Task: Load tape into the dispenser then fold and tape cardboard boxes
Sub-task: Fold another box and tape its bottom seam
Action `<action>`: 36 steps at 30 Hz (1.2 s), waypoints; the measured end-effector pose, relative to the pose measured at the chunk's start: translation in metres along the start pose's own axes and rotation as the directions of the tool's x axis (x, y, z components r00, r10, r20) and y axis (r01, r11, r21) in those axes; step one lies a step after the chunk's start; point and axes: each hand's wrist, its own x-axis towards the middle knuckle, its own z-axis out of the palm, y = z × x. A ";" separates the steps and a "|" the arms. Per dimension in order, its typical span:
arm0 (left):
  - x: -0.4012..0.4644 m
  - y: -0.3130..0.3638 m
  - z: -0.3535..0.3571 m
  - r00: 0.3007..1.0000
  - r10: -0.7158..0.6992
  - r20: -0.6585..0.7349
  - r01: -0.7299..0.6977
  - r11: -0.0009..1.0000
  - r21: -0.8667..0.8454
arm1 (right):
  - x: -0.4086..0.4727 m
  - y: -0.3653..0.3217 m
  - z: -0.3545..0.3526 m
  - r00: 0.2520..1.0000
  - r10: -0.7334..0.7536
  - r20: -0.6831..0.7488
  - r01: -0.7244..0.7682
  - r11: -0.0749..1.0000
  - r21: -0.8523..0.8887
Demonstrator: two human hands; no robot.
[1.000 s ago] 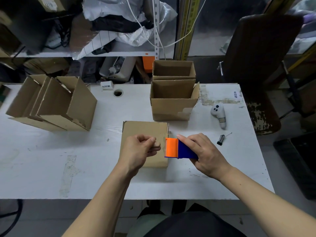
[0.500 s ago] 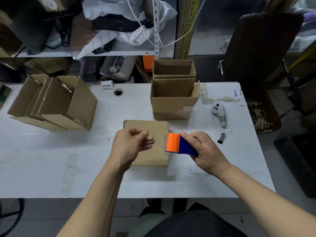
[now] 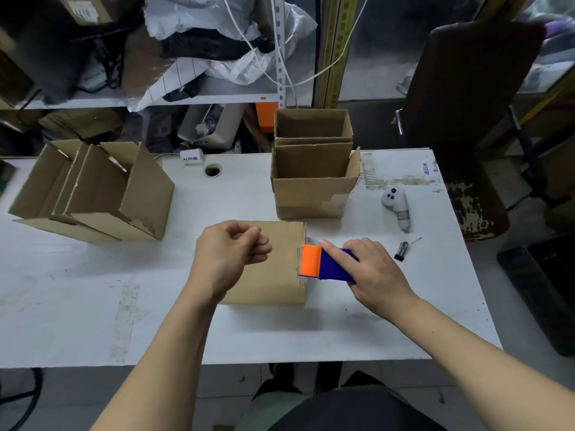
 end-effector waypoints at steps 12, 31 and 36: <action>-0.001 0.008 0.049 0.995 0.090 0.030 -0.095 0.937 0.336 | 0.006 0.026 0.032 0.572 0.480 0.665 -0.725 0.675 0.136; 0.021 0.004 0.043 0.977 -0.089 0.194 0.102 0.993 -0.057 | 0.062 -0.033 -0.001 0.728 0.184 0.661 -0.647 -0.137 0.750; 0.039 -0.039 0.053 0.993 -0.114 0.032 0.115 0.993 -0.017 | 0.055 -0.022 0.025 0.530 0.404 0.745 -0.623 -0.411 0.666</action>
